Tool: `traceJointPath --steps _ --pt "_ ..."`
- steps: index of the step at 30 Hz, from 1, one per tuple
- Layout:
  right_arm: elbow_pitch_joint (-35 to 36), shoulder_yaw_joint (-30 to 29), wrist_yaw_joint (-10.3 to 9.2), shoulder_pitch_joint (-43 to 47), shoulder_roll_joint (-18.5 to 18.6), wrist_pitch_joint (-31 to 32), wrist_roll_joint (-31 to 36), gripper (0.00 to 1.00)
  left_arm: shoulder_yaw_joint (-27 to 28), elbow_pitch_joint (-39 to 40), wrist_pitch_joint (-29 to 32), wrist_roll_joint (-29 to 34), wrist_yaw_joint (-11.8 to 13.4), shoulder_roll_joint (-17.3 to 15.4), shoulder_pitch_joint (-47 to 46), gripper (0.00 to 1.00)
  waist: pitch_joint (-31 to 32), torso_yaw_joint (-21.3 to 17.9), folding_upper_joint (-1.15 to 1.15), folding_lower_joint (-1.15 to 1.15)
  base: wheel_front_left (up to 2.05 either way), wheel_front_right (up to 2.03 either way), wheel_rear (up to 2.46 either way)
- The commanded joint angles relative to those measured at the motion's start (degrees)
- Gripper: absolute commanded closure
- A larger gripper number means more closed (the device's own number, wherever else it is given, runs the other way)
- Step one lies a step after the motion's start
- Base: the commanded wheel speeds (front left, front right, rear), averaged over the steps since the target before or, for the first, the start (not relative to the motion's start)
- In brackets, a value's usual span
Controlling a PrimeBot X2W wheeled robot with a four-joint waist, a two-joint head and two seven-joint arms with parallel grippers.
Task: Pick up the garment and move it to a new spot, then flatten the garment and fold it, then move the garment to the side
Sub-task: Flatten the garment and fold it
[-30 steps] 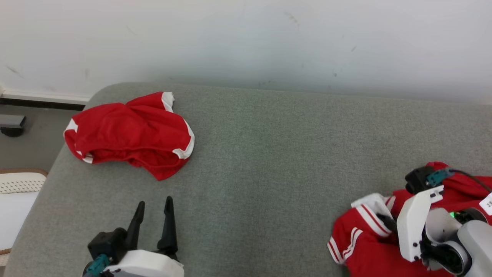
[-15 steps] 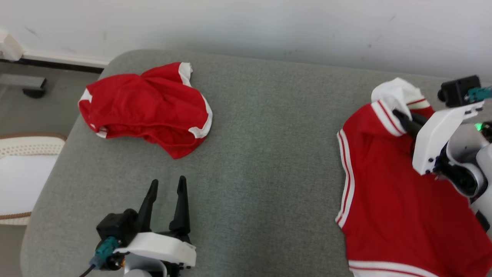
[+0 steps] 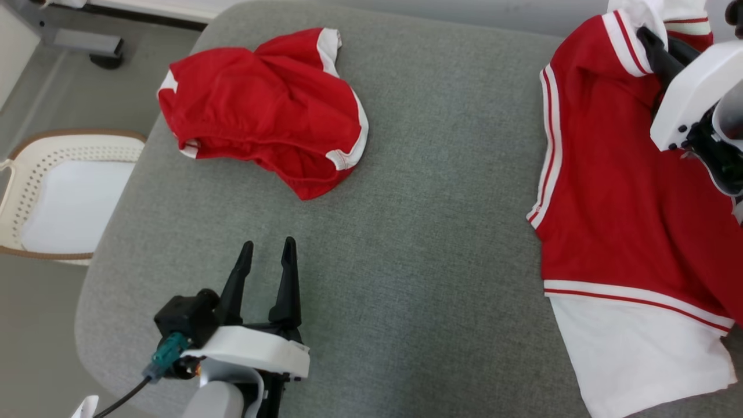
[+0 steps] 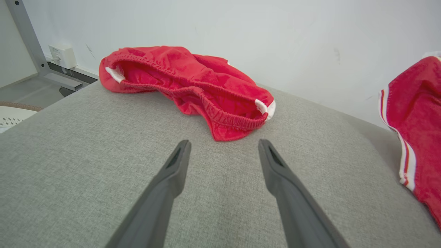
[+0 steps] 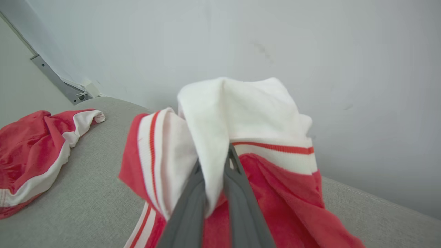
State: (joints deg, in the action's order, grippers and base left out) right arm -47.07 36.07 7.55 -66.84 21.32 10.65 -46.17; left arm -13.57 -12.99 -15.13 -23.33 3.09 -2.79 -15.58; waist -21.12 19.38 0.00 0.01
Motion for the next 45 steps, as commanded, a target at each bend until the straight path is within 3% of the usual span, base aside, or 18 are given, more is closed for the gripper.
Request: traceJointPath --steps 1,2,3,4,9,16,29,34,37,45 --pt "-0.9 0.3 -0.12 -0.6 -0.2 -0.3 -0.5 1.0 0.0 0.1 0.0 -0.8 0.2 -0.2 -0.7 0.0 -0.7 0.5 0.0 -0.01 0.0 0.0 0.0" --pt "-2.4 0.8 -0.12 -1.3 -0.6 -0.1 -0.6 0.95 -0.1 0.1 0.0 -0.8 0.3 -0.2 -0.9 0.0 -0.8 0.4 0.0 -0.01 0.0 0.0 0.0" --pt "-3.5 1.5 -0.12 -1.8 -1.1 0.0 -0.7 0.27 -0.1 0.0 0.0 -0.8 0.4 -0.2 -0.9 0.0 -0.8 0.4 0.0 -0.01 0.0 0.0 0.0" --pt "-4.3 2.1 -0.12 -2.4 -1.6 -0.4 -1.0 0.0 -0.1 -0.2 0.0 -0.7 0.3 -0.2 -1.0 0.0 -0.8 0.2 0.0 -0.01 0.0 0.0 0.0" --pt "-6.0 5.5 -0.12 -1.4 -2.8 -2.2 -2.7 0.0 0.7 -0.8 0.0 0.8 0.1 -0.2 -0.8 0.0 1.3 -2.2 0.0 -0.01 0.0 0.0 0.0" --pt "-2.1 10.2 -0.12 1.6 -1.9 -8.1 -6.1 0.0 3.6 -2.1 0.0 4.1 -1.1 -0.2 1.0 0.0 7.3 -8.2 0.0 -0.01 0.0 0.0 0.0" --pt "9.7 12.2 -0.12 17.3 6.5 -23.4 -10.1 0.0 7.2 -3.2 0.0 7.7 -2.9 -0.2 5.6 0.0 17.1 -18.7 0.0 -0.01 0.0 0.0 0.0" --pt "14.9 6.9 -0.11 26.3 8.6 -25.8 -7.1 0.0 8.5 -3.1 0.0 8.2 -3.2 -0.2 7.5 0.0 19.1 -21.8 0.0 -0.01 0.0 0.0 0.0" --pt "18.8 -0.4 -0.12 32.8 7.7 -25.8 -3.4 0.0 8.8 -2.9 0.0 8.0 -3.2 -0.2 8.7 0.0 20.0 -23.1 0.0 -0.01 0.0 0.0 0.0" --pt "29.3 -20.9 -0.11 53.9 -0.9 -25.8 9.3 0.0 9.6 -2.1 0.0 7.4 -3.2 -0.2 11.4 0.0 21.3 -25.6 0.0 -0.01 0.0 0.0 0.0"
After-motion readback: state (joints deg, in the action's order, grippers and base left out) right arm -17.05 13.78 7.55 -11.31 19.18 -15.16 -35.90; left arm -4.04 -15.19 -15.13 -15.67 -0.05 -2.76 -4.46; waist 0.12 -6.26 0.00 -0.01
